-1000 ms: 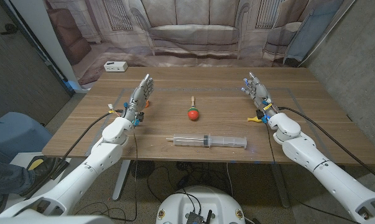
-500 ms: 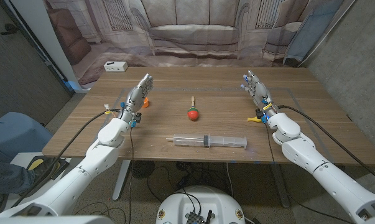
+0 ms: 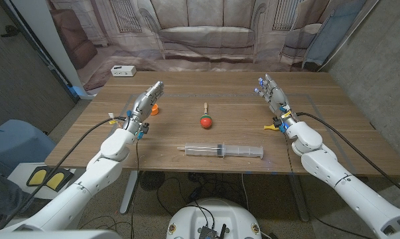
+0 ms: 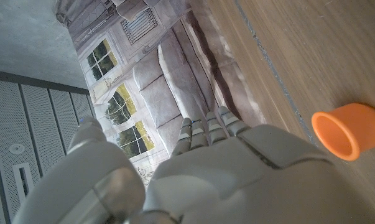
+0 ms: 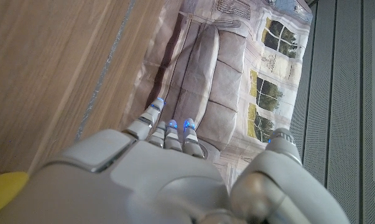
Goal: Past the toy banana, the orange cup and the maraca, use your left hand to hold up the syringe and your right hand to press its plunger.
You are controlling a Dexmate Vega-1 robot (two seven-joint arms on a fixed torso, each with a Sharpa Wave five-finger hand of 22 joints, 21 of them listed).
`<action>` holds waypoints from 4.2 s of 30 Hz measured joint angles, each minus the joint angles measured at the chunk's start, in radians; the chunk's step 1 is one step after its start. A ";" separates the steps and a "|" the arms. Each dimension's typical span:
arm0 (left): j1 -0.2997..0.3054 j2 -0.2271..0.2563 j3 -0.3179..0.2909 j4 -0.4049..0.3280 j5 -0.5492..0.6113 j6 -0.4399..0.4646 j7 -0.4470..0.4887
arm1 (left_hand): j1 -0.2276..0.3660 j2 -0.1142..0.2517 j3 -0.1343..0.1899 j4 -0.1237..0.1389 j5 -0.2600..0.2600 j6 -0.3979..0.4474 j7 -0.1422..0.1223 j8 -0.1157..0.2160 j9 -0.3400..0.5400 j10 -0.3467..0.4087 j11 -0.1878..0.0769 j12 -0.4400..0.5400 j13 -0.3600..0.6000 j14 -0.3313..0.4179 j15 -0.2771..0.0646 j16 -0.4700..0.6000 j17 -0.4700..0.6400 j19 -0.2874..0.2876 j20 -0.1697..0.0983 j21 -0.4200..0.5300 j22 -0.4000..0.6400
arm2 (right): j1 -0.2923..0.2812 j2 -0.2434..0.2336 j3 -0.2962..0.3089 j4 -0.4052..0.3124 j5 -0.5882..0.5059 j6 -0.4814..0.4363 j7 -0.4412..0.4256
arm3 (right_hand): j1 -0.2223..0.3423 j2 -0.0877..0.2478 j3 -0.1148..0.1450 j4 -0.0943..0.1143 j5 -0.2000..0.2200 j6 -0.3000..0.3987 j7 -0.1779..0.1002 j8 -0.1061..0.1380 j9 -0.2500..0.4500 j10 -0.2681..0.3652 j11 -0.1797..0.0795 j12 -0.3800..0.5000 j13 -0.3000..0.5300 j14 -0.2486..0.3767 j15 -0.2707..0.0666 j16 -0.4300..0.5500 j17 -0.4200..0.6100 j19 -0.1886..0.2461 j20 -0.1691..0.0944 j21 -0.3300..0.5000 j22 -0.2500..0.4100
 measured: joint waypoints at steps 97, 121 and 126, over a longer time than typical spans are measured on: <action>0.366 0.172 -0.141 -0.413 0.725 0.075 0.276 | 0.195 0.042 0.076 -0.084 -0.015 0.160 -0.025 0.000 0.005 0.169 -0.029 0.012 0.005 0.185 -0.031 0.000 0.000 0.157 0.025 0.004 0.000 | -0.154 -0.101 0.083 -0.144 0.002 0.066 0.034 | 0.002 0.010 -0.004 0.004 0.000 0.067 -0.014 0.013 0.000 0.112 0.002 0.020 0.007 0.122 0.013 0.021 0.004 0.060 0.021 -0.008 0.005; 0.452 0.211 -0.153 -0.589 0.966 0.269 0.323 | 0.231 0.050 0.094 -0.088 -0.015 0.178 -0.032 0.000 0.005 0.181 -0.042 0.011 0.005 0.197 -0.044 0.000 -0.004 0.172 0.028 -0.001 0.000 | -0.189 -0.126 0.117 -0.129 0.042 0.108 0.090 | 0.002 0.010 -0.004 0.004 0.000 0.067 -0.014 0.009 0.000 0.112 0.002 0.020 0.007 0.122 0.013 0.021 0.004 0.059 0.021 -0.013 0.005; 0.452 0.221 -0.153 -0.602 1.021 0.312 0.309 | 0.242 0.050 0.098 -0.092 -0.015 0.178 -0.032 -0.008 0.005 0.181 -0.042 0.012 0.005 0.201 -0.048 -0.005 -0.005 0.176 0.024 -0.001 0.000 | -0.203 -0.130 0.127 -0.132 0.043 0.111 0.090 | 0.002 0.010 -0.004 0.004 0.000 0.067 -0.014 0.009 0.000 0.112 0.002 0.020 0.007 0.122 0.013 0.021 0.004 0.065 0.027 -0.013 0.005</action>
